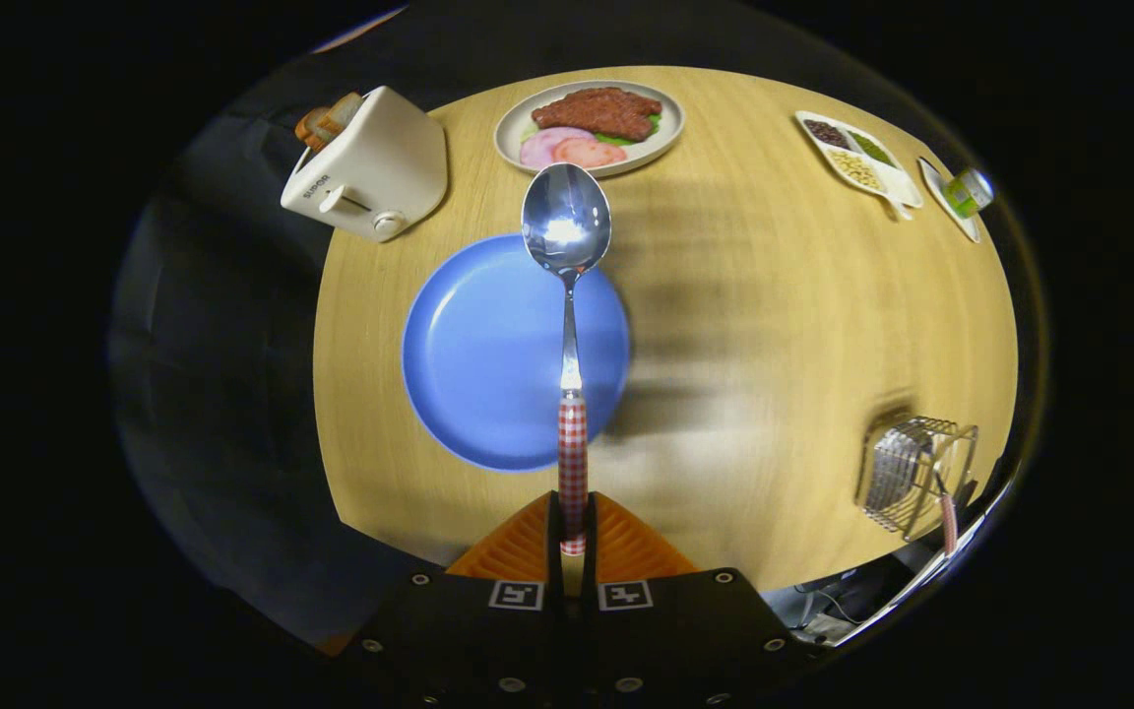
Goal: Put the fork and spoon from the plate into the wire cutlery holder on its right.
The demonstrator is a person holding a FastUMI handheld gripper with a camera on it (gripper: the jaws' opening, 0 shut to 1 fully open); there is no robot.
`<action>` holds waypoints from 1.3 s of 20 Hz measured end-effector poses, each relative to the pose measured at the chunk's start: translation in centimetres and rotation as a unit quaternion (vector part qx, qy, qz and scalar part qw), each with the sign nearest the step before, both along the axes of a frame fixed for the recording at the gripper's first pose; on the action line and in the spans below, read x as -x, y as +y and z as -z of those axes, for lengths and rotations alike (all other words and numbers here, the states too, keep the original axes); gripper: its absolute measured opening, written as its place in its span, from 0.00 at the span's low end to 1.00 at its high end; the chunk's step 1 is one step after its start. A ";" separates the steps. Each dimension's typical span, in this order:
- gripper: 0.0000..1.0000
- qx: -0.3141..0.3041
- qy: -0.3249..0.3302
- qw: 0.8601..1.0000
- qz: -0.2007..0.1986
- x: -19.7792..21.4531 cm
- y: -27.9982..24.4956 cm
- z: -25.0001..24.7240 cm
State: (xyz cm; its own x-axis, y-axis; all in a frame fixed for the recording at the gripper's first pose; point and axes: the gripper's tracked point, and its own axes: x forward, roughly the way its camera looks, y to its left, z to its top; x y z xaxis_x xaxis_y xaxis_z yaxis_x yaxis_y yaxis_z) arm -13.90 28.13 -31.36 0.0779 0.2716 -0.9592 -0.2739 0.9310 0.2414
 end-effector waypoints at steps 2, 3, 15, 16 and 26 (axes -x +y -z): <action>0.06 0.010 -0.002 1.000 0.009 0.4 -3.8 -1.1; 0.06 0.020 -0.006 1.000 0.014 0.5 -5.8 -1.3; 0.06 0.141 0.055 0.988 -0.037 5.5 -24.4 -1.7; 0.06 0.150 0.068 0.985 -0.054 5.9 -25.1 -1.5; 0.06 0.233 0.150 0.944 -0.180 5.5 -29.7 -0.9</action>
State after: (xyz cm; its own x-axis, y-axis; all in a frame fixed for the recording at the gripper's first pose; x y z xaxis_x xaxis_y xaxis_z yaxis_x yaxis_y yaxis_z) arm -19.36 -1.54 -30.43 -0.2339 -0.2273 -0.9453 -0.5766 0.8153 -0.0534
